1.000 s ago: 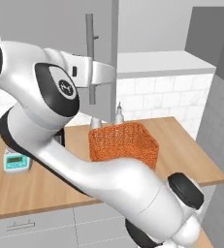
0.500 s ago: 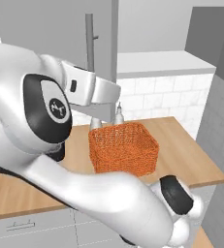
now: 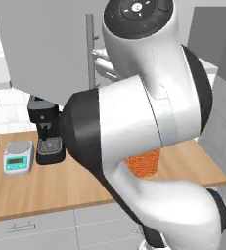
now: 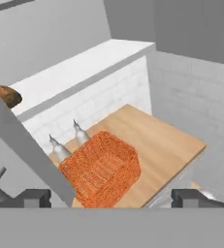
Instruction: Open the cabinet, pick up the bread from the cabinet and place it in the basket. Then move the basket to the dining counter.
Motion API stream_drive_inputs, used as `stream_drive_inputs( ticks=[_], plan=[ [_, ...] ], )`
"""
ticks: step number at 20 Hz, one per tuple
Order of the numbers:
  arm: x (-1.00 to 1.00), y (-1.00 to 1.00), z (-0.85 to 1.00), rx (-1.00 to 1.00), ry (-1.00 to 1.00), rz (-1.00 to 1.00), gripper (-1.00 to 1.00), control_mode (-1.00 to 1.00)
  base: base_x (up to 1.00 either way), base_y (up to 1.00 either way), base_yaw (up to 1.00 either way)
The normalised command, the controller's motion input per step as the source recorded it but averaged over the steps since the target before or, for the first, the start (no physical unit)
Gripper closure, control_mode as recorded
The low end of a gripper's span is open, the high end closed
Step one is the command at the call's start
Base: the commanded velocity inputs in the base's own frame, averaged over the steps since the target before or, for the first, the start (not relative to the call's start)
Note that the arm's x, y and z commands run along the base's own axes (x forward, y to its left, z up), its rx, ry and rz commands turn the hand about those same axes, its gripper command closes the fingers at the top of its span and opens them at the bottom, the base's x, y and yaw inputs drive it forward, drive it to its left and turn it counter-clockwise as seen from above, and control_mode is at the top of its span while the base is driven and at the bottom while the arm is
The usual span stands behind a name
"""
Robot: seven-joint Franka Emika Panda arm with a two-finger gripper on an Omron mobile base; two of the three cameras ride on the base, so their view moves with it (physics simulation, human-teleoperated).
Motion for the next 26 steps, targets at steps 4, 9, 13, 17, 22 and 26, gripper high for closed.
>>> stream_drive_inputs(
  ticks=[4,9,13,17,22,26],
  plan=[
    [0.41,-0.87,0.00,0.83,-0.07,0.26,-1.00,-1.00,0.00,0.00,0.00],
    [0.40,-0.58,-0.17,0.97,0.00,0.31,-1.00,-1.00,0.00,0.00,0.00],
    [0.90,-0.19,-0.42,0.92,0.08,0.33,-1.00,-1.00,0.00,0.00,0.00],
    [0.96,0.01,-0.59,0.81,0.16,0.30,-1.00,-1.00,0.00,0.00,0.00],
    [0.95,0.34,-0.36,0.60,0.16,0.32,-1.00,-1.00,0.00,0.00,0.00],
    [0.69,0.42,0.00,0.07,0.06,0.13,-1.00,-1.00,0.00,0.00,0.00]
  ],
)
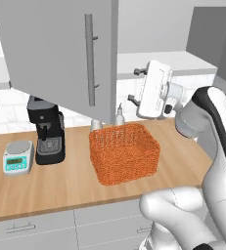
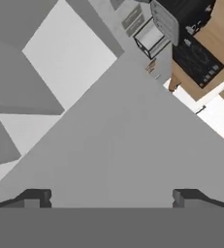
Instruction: Open the cabinet, pick up the bread from the cabinet and place it in the basket. Then move the basket to the dining counter.
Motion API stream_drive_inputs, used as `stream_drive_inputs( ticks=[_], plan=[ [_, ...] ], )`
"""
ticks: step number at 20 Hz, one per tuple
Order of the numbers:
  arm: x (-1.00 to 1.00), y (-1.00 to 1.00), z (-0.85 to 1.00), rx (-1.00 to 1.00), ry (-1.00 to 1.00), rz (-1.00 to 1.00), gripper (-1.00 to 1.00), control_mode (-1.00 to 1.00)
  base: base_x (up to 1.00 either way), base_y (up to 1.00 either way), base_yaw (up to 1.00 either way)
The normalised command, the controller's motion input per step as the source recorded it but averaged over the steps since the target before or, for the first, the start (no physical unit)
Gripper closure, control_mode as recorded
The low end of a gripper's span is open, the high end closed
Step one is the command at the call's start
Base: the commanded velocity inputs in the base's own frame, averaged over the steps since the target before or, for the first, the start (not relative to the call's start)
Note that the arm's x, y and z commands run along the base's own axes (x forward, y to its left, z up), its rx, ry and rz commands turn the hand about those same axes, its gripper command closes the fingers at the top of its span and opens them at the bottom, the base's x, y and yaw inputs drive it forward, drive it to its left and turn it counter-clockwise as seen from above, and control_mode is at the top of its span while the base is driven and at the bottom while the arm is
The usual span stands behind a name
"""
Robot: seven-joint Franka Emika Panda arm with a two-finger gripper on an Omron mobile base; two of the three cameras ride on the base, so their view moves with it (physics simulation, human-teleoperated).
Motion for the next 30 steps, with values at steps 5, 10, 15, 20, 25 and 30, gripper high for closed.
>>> stream_drive_inputs(
  ticks=[5,10,15,20,25,30],
  plan=[
    [0.51,0.39,-0.05,-0.13,0.04,0.09,-1.00,-1.00,0.00,0.00,0.00],
    [0.27,0.66,-0.11,-0.24,-0.05,0.35,-1.00,-1.00,0.00,0.00,0.00],
    [0.01,0.81,0.11,-0.11,-0.07,0.59,-1.00,-1.00,0.00,0.00,0.00],
    [-0.01,1.00,0.05,-0.20,-0.05,0.53,-1.00,-1.00,0.00,0.00,0.00],
    [-0.17,1.00,0.00,-0.20,-0.02,0.33,-1.00,-1.00,0.00,0.00,0.00],
    [-0.11,0.97,0.00,-0.15,-0.01,0.11,-1.00,-1.00,0.00,0.00,0.00]
  ],
)
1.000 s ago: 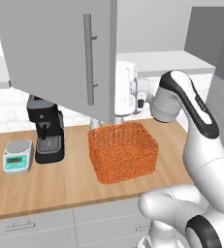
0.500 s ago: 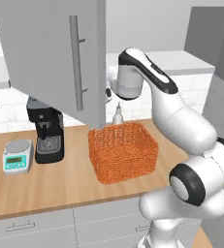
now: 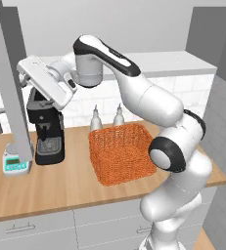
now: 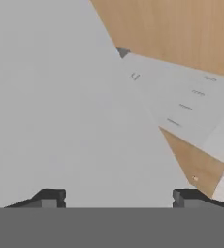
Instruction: Open the cabinet, pick up the bread from the cabinet and place it in the basket. Then move the basket to the dining counter.
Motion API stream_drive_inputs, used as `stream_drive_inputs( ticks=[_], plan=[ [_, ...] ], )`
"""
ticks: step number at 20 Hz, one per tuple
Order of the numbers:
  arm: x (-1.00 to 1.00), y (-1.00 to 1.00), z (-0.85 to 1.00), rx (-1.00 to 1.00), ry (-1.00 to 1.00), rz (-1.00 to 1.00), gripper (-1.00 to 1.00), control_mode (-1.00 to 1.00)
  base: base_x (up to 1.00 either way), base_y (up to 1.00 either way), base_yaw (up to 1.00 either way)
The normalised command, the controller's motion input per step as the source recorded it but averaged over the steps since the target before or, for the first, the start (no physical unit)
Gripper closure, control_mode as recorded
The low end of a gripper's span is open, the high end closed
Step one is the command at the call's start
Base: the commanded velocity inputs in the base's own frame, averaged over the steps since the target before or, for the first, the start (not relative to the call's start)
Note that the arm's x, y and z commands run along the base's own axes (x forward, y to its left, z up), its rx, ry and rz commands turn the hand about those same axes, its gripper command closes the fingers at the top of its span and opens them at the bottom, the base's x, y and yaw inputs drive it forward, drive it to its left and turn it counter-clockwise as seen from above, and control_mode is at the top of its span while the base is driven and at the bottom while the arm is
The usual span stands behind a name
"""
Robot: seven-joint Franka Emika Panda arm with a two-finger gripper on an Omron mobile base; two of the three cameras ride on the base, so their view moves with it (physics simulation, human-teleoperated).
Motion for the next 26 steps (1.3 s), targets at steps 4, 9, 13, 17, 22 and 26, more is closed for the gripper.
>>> stream_drive_inputs(
  ticks=[4,9,13,17,22,26],
  plan=[
    [0.00,0.19,-0.26,0.00,-0.05,-0.12,-1.00,-1.00,0.00,0.00,0.00],
    [0.21,-0.71,-0.65,0.00,-0.06,-0.27,-1.00,-1.00,0.00,0.00,0.00],
    [0.13,-1.00,-0.84,-0.01,-0.20,-0.27,-1.00,-1.00,0.00,0.00,0.00],
    [-0.06,-0.91,-1.00,-0.30,-0.49,-0.31,-1.00,-1.00,0.00,0.00,0.00],
    [-0.09,-0.67,-0.84,-0.56,-0.57,-0.35,-1.00,-1.00,0.00,0.00,0.00],
    [0.00,-0.38,-0.14,-0.58,-0.81,-0.20,-1.00,-1.00,0.00,0.00,0.00]
  ],
)
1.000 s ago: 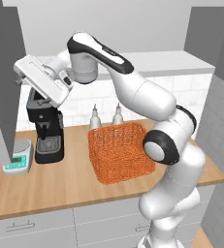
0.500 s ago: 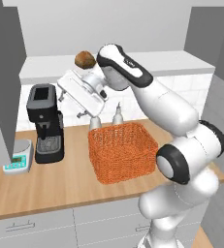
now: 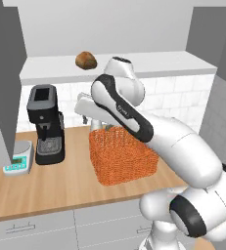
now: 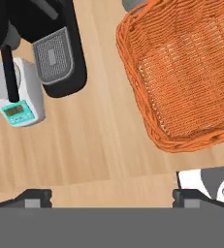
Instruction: Open the cabinet, pick up the bread from the cabinet and place it in the basket. Then move the basket to the dining counter.
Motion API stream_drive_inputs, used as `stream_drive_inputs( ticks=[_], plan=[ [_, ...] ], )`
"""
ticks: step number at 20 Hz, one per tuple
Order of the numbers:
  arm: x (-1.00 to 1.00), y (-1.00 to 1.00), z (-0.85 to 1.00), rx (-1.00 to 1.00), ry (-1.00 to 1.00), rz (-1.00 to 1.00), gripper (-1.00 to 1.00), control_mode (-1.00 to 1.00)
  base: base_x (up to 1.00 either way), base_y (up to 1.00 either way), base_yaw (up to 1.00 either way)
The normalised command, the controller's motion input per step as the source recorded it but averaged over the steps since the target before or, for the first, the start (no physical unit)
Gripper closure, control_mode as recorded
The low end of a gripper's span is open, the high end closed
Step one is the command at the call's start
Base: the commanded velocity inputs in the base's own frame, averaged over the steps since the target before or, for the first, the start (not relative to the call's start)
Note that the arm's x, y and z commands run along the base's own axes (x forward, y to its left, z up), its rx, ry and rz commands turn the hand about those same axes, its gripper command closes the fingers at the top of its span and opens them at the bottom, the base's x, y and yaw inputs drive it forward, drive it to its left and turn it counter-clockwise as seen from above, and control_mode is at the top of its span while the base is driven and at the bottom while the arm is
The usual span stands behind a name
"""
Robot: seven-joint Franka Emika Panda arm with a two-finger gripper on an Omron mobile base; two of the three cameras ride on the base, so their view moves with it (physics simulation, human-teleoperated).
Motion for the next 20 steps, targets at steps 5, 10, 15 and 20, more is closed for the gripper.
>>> stream_drive_inputs(
  ticks=[5,10,15,20],
  plan=[
    [0.15,-0.26,0.10,-0.34,-0.99,-0.02,-1.00,-1.00,0.00,0.00,0.00],
    [0.03,-0.36,0.32,-0.18,-0.72,0.14,-1.00,-1.00,0.00,0.00,0.00],
    [0.00,-0.46,0.51,-0.10,-0.32,0.29,-1.00,-1.00,0.00,0.00,0.00],
    [0.00,-0.39,0.47,0.11,-0.01,0.37,-1.00,-1.00,0.00,0.00,0.00]
  ],
)
